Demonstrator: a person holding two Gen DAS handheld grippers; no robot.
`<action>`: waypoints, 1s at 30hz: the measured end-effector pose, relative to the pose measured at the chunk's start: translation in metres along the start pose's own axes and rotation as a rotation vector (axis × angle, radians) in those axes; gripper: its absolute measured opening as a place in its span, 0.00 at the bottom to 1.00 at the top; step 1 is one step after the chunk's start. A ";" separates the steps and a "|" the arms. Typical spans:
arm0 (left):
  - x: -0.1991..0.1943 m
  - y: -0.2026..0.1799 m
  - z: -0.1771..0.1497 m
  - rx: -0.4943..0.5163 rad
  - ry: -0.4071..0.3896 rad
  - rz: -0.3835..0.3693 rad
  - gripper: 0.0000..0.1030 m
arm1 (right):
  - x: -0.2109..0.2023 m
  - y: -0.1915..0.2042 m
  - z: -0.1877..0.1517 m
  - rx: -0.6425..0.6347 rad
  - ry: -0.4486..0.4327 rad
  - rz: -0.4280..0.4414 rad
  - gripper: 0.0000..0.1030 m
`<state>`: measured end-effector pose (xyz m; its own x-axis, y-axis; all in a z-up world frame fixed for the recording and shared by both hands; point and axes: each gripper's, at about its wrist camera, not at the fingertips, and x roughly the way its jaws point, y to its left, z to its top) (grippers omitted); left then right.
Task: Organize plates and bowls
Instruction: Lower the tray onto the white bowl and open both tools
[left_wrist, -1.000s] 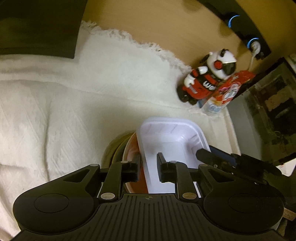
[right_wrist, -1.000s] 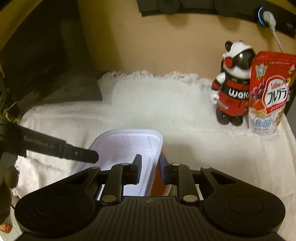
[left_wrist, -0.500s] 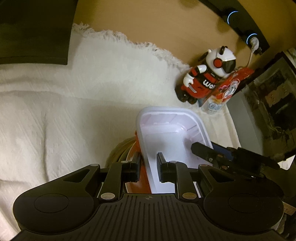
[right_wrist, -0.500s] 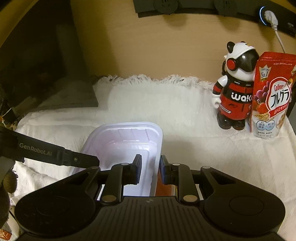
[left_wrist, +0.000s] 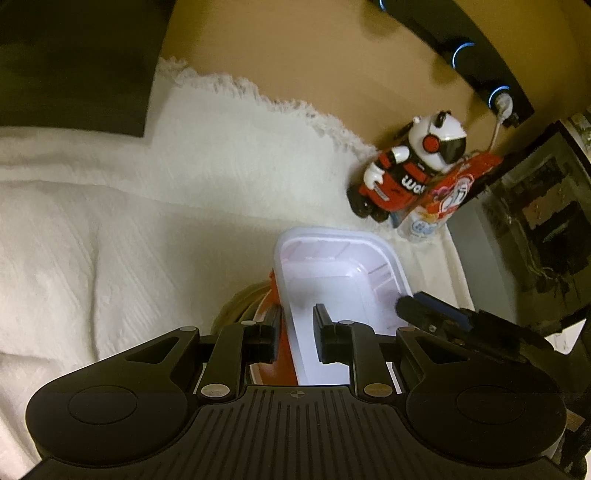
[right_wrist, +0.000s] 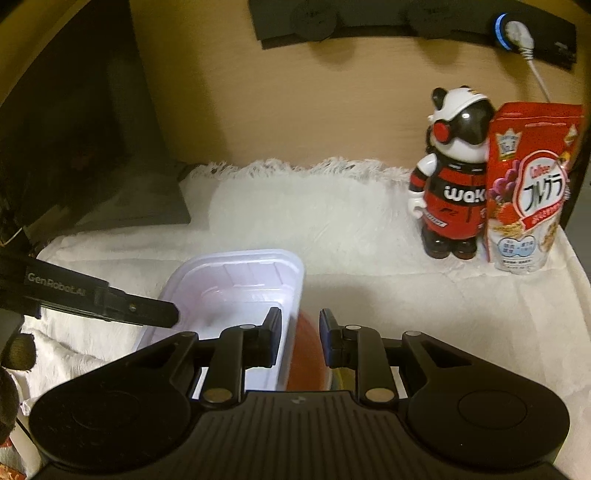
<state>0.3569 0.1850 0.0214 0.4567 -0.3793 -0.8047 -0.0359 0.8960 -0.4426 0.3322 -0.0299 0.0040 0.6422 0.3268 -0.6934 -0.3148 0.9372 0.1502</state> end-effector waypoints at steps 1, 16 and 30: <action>-0.005 0.000 -0.001 -0.006 -0.018 0.000 0.19 | -0.004 -0.002 -0.001 0.004 -0.009 -0.001 0.22; -0.085 -0.079 -0.184 0.231 -0.505 0.208 0.16 | -0.121 -0.014 -0.101 -0.021 -0.201 0.043 0.44; -0.048 -0.110 -0.323 0.215 -0.545 0.326 0.16 | -0.139 -0.003 -0.225 -0.098 -0.227 0.008 0.61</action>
<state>0.0516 0.0304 -0.0189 0.8381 0.0392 -0.5441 -0.0963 0.9924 -0.0768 0.0864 -0.1053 -0.0581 0.7765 0.3637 -0.5145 -0.3798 0.9218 0.0785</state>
